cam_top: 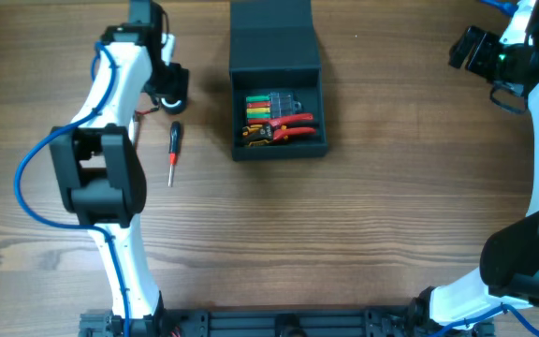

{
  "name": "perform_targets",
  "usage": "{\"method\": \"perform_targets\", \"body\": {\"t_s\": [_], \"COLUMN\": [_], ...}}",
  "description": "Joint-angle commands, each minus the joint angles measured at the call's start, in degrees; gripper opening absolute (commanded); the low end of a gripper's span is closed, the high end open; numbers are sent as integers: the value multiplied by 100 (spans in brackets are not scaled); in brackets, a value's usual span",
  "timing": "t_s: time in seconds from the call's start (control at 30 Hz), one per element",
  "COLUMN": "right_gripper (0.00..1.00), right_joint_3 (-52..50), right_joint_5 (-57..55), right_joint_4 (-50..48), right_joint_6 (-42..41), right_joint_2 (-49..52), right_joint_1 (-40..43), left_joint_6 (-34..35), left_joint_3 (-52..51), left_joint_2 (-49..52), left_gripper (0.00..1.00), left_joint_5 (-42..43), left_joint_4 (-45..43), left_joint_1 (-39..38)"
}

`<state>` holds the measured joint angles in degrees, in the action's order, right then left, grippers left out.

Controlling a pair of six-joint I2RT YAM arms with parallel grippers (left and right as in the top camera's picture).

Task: Pack container
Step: 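Move the left gripper down over the black tape measure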

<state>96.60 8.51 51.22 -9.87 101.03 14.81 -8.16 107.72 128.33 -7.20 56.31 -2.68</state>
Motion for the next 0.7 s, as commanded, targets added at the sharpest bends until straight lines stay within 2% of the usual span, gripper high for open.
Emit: {"method": "perform_targets", "body": {"t_s": [0.0,0.67], "right_gripper": [100,100], "right_joint_3": [2,2], "right_joint_5": [-79,-83], "right_joint_4": [90,264], "right_joint_6": [-87,-227], "right_joint_2": [76,76], "right_joint_1": [20,20], "left_joint_6": [-166,345], "left_joint_3": [116,114], "left_joint_2": [-173,350], "left_gripper": [91,97], "left_joint_5": [369,308], "left_joint_4": [-79,-74], "left_joint_1": [-81,87]}}
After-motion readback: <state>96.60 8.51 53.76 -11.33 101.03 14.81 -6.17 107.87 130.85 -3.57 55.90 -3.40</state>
